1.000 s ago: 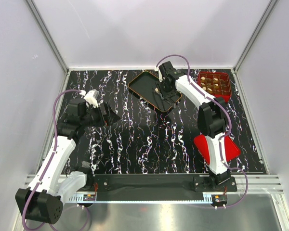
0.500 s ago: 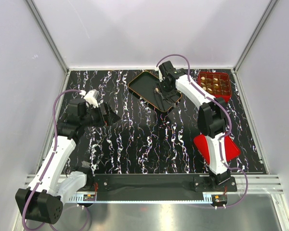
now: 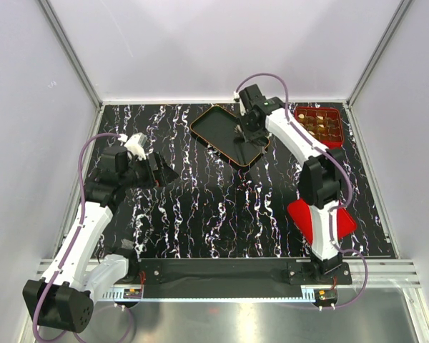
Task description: Pack the chocolate
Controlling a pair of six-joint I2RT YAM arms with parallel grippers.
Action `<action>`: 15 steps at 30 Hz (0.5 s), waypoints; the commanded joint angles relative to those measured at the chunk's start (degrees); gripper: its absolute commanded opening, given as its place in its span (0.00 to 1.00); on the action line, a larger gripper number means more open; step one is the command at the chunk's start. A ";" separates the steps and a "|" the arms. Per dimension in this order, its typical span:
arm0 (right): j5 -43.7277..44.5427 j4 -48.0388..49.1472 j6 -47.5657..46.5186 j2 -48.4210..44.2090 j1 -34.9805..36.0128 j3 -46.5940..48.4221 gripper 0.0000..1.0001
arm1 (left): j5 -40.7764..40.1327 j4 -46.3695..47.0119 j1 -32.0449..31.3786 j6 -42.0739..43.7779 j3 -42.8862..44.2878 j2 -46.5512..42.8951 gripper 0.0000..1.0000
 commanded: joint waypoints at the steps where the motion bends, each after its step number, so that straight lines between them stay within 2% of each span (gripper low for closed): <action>1: 3.29 0.00 1.86 -9.02 -1.49 2.07 0.37 | -0.40 1.79 0.14 1.04 0.28 -1.36 0.99; 8: 4.61 2.72 5.56 -17.46 -14.58 -8.89 0.36 | -0.13 1.87 0.14 0.95 0.19 -1.53 0.99; 12: 6.81 5.00 6.79 -19.66 -22.13 -13.92 0.37 | 0.04 2.14 0.14 0.95 0.28 -1.53 0.99; 15: 5.76 5.00 7.76 -19.23 -25.22 -15.33 0.36 | 0.13 2.05 0.14 0.95 0.20 -1.53 0.99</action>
